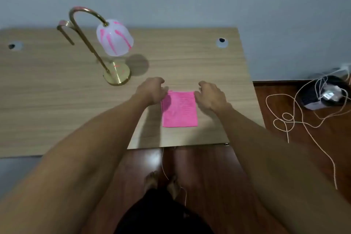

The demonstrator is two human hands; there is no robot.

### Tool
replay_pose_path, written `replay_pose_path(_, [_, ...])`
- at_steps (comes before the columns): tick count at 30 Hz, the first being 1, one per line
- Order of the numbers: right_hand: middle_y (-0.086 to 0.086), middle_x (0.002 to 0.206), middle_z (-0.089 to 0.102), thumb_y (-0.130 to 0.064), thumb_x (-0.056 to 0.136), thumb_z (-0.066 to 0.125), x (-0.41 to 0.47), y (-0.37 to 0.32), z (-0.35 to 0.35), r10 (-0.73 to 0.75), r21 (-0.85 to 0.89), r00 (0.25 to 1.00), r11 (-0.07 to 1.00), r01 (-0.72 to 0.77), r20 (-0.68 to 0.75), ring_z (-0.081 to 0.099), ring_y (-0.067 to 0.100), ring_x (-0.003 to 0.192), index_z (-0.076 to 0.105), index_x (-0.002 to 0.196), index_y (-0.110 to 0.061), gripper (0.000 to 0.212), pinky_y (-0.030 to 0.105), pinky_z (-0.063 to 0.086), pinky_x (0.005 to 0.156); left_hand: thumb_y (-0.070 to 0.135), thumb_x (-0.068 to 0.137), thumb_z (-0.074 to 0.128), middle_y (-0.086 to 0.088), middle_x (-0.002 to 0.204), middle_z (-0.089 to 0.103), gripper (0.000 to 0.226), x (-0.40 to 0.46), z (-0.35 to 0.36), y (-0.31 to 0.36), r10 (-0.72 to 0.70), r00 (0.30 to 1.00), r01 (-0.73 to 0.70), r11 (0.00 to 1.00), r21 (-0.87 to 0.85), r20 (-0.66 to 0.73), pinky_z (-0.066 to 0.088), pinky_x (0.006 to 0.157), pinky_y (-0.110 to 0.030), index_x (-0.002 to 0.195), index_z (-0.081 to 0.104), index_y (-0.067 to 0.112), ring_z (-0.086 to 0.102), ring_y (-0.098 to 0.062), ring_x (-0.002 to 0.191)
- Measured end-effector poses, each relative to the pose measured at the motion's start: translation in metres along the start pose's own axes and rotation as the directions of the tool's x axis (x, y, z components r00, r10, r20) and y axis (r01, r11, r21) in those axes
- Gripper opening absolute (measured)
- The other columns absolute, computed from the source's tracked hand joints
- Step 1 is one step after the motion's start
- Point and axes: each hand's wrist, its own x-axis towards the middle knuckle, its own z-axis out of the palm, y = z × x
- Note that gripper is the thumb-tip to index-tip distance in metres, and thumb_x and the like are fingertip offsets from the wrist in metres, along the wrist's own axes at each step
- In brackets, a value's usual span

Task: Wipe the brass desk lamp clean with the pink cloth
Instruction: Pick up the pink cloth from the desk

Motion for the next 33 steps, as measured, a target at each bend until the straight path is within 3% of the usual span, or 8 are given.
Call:
replay_pose_path(3, [0.018, 0.117, 0.067, -0.03, 0.095, 0.058, 0.005, 0.003, 0.023, 0.051, 0.115, 0.998, 0.992, -0.055, 0.032, 0.065, 0.04, 0.11, 0.057, 0.118, -0.009, 0.031, 0.044, 0.052, 0.088, 0.038, 0.092, 0.057, -0.012, 0.129, 0.067, 0.045, 0.0, 0.025, -0.01, -0.047, 0.997, 0.05, 0.997, -0.056, 0.054, 0.052, 0.099, -0.045, 0.132, 0.062, 0.018, 0.063, -0.034, 0.117])
replay_pose_path(6, [0.019, 0.112, 0.067, -0.024, 0.09, 0.068, 0.01, 0.004, 0.046, 0.134, 0.291, 0.99, 0.946, -0.142, 0.046, 0.065, 0.039, 0.105, 0.056, 0.124, -0.004, 0.041, 0.042, 0.055, 0.086, 0.037, 0.081, 0.065, -0.004, 0.096, 0.071, 0.02, -0.005, 0.052, -0.022, -0.077, 0.993, 0.084, 0.993, -0.085, 0.084, 0.059, 0.079, -0.043, 0.096, 0.068, 0.024, 0.068, -0.028, 0.088])
replay_pose_path(9, [0.004, 0.096, 0.062, -0.016, 0.089, 0.078, 0.017, 0.005, 0.056, 0.208, 0.447, 0.976, 0.869, -0.212, 0.059, 0.061, 0.022, 0.084, 0.054, 0.117, -0.008, 0.037, 0.026, 0.047, 0.067, 0.033, 0.076, 0.069, -0.005, 0.082, 0.063, 0.014, -0.002, 0.066, -0.028, -0.087, 0.995, 0.091, 0.988, -0.122, 0.041, 0.052, 0.063, -0.036, 0.076, 0.058, 0.024, 0.065, -0.029, 0.075])
replay_pose_path(13, [0.009, 0.082, 0.07, -0.004, 0.083, 0.079, 0.027, 0.002, 0.065, 0.23, 0.495, 0.966, 0.831, -0.256, 0.114, 0.068, 0.028, 0.082, 0.066, 0.08, -0.008, 0.014, 0.037, 0.059, 0.072, 0.026, 0.073, 0.072, -0.004, 0.098, 0.063, 0.035, 0.003, 0.074, -0.029, -0.103, 0.995, 0.104, 0.977, -0.185, 0.014, 0.056, 0.073, -0.04, 0.106, 0.062, 0.023, 0.064, -0.025, 0.084])
replay_pose_path(15, [0.005, 0.072, 0.062, -0.001, 0.082, 0.075, 0.029, -0.001, 0.062, 0.18, 0.522, 0.975, 0.824, -0.221, 0.13, 0.062, 0.026, 0.076, 0.059, 0.069, -0.014, 0.025, 0.04, 0.053, 0.071, 0.024, 0.071, 0.074, -0.005, 0.117, 0.055, 0.06, 0.001, 0.07, -0.024, -0.13, 0.991, 0.135, 0.972, -0.194, 0.039, 0.055, 0.088, -0.044, 0.127, 0.053, 0.023, 0.058, -0.026, 0.101])
replay_pose_path(19, [0.014, 0.095, 0.068, 0.007, 0.09, 0.068, 0.023, -0.016, 0.044, -0.005, 0.671, 0.985, 0.733, -0.114, 0.173, 0.063, 0.026, 0.082, 0.064, 0.098, -0.007, 0.017, 0.037, 0.056, 0.073, 0.036, 0.069, 0.068, -0.005, 0.151, 0.045, 0.087, 0.001, 0.048, -0.014, 0.0, 1.0, 0.004, 0.977, -0.214, 0.017, 0.037, 0.113, -0.047, 0.15, 0.039, 0.027, 0.042, -0.028, 0.137])
replay_pose_path(26, [0.021, 0.101, 0.075, -0.004, 0.096, 0.072, 0.007, -0.04, -0.001, -0.159, 0.734, 0.966, 0.678, -0.043, 0.203, 0.067, 0.026, 0.084, 0.065, 0.101, -0.018, 0.016, 0.036, 0.051, 0.073, 0.047, 0.071, 0.06, 0.002, 0.102, 0.076, 0.047, 0.005, 0.003, 0.002, 0.047, 0.995, -0.008, 0.915, -0.403, 0.087, 0.056, 0.089, -0.042, 0.111, 0.073, 0.027, 0.07, -0.022, 0.097])
replay_pose_path(33, [0.009, 0.097, 0.073, -0.021, 0.088, 0.084, -0.005, -0.064, -0.066, -0.177, 0.59, 0.968, 0.807, 0.04, 0.177, 0.069, 0.025, 0.083, 0.065, 0.098, -0.018, 0.022, 0.028, 0.052, 0.063, 0.017, 0.087, 0.069, -0.001, 0.073, 0.06, 0.007, -0.024, -0.057, 0.03, 0.091, 0.996, -0.08, 0.839, -0.538, -0.006, 0.041, 0.059, -0.023, 0.081, 0.065, 0.017, 0.05, -0.012, 0.065])
